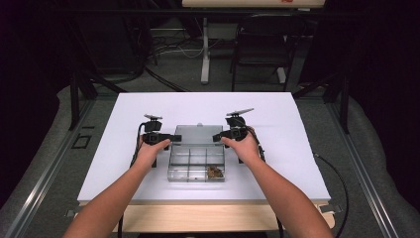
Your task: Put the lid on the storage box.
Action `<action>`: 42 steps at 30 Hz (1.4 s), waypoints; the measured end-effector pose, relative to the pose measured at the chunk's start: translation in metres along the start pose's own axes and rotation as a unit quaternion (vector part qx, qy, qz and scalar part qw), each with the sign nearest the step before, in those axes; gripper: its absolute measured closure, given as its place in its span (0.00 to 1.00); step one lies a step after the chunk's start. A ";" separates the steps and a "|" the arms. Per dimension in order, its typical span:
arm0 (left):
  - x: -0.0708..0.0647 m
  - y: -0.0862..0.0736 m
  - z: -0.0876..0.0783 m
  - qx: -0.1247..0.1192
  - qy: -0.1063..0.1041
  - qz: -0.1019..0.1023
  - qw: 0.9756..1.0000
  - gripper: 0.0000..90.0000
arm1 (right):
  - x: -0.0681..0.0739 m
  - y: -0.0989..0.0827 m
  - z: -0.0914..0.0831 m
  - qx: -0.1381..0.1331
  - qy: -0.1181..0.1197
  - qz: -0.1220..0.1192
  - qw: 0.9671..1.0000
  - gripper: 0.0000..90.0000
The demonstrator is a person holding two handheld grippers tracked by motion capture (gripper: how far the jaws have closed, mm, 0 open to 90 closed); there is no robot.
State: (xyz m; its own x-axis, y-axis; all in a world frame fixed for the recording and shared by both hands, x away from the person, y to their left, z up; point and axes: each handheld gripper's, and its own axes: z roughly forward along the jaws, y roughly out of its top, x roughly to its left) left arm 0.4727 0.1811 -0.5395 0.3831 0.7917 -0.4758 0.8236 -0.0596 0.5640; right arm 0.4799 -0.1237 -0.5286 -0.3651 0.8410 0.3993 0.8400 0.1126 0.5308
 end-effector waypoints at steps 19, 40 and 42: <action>0.004 0.000 0.004 0.007 -0.011 -0.017 1.000 0.53 | -0.005 0.000 0.004 0.002 0.012 0.027 1.000 0.48; 0.006 0.002 0.006 0.018 -0.028 -0.041 0.999 0.52 | -0.009 0.001 0.007 0.012 0.029 0.057 0.998 0.47; 0.006 0.002 0.006 0.018 -0.028 -0.042 0.999 0.52 | -0.009 0.001 0.007 0.013 0.030 0.058 0.998 0.47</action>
State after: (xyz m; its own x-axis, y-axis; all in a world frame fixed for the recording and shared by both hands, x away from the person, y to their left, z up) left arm 0.4796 0.1822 -0.5458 0.3347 0.7597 -0.5575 0.8678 -0.0180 0.4965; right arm 0.4866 -0.1272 -0.5372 -0.2869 0.8165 0.5011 0.8876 0.0298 0.4596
